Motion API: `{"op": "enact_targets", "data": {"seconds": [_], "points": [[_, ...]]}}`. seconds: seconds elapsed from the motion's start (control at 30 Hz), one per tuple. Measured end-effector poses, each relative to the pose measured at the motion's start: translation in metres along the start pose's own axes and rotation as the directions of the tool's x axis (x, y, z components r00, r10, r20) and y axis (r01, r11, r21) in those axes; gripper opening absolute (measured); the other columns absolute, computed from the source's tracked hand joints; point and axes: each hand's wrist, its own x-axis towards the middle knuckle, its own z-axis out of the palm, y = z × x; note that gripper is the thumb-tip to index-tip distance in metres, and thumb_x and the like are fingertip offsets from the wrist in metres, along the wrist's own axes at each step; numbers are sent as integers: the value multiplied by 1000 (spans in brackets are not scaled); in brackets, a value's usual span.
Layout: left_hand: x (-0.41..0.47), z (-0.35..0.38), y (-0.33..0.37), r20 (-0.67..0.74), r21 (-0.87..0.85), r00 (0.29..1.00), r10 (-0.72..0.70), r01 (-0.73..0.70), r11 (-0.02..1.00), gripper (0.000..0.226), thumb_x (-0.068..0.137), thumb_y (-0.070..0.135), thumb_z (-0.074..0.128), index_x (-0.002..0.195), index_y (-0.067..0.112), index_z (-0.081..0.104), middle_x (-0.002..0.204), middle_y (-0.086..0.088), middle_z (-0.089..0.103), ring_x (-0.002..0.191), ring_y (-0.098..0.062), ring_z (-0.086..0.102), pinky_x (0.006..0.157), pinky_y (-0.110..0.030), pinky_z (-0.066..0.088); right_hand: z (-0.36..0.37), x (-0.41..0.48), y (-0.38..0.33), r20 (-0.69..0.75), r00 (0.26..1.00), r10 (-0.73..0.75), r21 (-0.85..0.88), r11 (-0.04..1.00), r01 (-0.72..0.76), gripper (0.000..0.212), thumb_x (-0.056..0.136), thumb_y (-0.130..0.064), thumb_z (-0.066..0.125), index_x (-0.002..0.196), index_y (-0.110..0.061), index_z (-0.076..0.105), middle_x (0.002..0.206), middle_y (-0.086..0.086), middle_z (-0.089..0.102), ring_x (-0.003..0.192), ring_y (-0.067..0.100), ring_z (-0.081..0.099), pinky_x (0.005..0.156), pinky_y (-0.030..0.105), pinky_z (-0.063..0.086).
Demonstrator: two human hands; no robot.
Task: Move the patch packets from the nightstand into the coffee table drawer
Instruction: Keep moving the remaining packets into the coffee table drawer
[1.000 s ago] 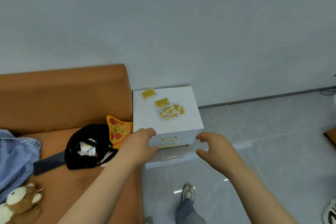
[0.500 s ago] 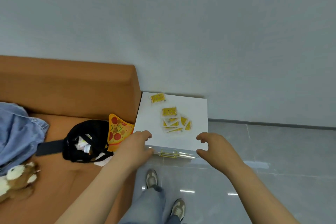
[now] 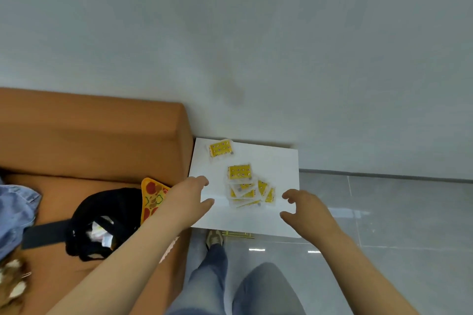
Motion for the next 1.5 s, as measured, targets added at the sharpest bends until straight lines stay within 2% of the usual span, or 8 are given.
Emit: {"op": "enact_targets", "data": {"seconds": [0.3, 0.67, 0.93, 1.03, 1.13, 1.23, 1.37, 1.5], "points": [[85, 21, -6, 102, 82, 994, -22, 14, 997, 52, 91, 44, 53, 131, 12, 43, 126, -8, 54, 109, -24, 57, 91, -37, 49, 13, 82, 8, 81, 996, 23, -27, 999, -21, 52, 89, -28, 61, 137, -20, 44, 132, 4, 51, 116, 20, 54, 91, 28, 45], [189, 78, -11, 140, 139, 987, -80, 61, 988, 58, 89, 45, 56, 132, 9, 40, 129, -12, 47, 112, -28, 51, 90, -36, 46, 59, 174, 47, 171, 984, 43, -35, 999, -37, 51, 87, -31, 64, 131, -16, 45, 127, 8, 51, 112, 24, 54, 88, 30, 44], [248, 123, -16, 137, 133, 984, -111, 92, 987, 83, 82, 52, 63, 143, 8, 28, 145, -13, 31, 128, -32, 37, 103, -40, 39, 107, 220, 75, 175, 982, 69, -7, 998, -69, 56, 86, -33, 65, 134, -14, 43, 128, 8, 48, 116, 24, 50, 88, 30, 43], [269, 134, -22, 160, 129, 980, -116, 96, 987, 95, 73, 56, 70, 144, 11, 25, 147, -11, 28, 131, -32, 33, 106, -43, 37, 121, 233, 83, 187, 980, 65, -5, 998, -65, 65, 83, -35, 68, 138, -15, 39, 132, 8, 44, 119, 25, 47, 91, 31, 43], [284, 147, -26, 224, 200, 967, -119, 74, 977, 113, 65, 63, 73, 149, 15, 14, 155, -9, 15, 140, -31, 20, 111, -44, 31, 134, 243, 86, 192, 980, 52, 6, 999, -54, 72, 79, -37, 73, 139, -16, 37, 133, 8, 42, 120, 26, 45, 94, 34, 44], [300, 162, -30, 215, 269, 970, -117, 56, 961, 125, 62, 67, 73, 151, 18, -1, 159, -9, -4, 146, -33, 1, 116, -49, 21, 149, 250, 87, 191, 981, 43, 20, 999, -48, 78, 77, -36, 75, 140, -17, 34, 137, 6, 37, 125, 25, 40, 97, 34, 42], [322, 170, -33, 192, 289, 963, -190, 129, 948, 141, 56, 68, 75, 148, 17, -20, 156, -10, -22, 145, -36, -14, 116, -55, 13, 166, 256, 87, 176, 984, 15, 22, 1000, -20, 91, 74, -39, 77, 145, -17, 25, 149, 7, 23, 138, 26, 25, 106, 38, 37], [327, 178, -34, 254, 298, 942, -221, 141, 944, 147, 50, 72, 75, 147, 19, -21, 153, -11, -30, 143, -37, -21, 114, -59, 9, 179, 258, 91, 190, 982, 23, 16, 1000, -26, 107, 70, -46, 78, 149, -17, 13, 156, 9, 9, 145, 28, 10, 113, 42, 31]]}}
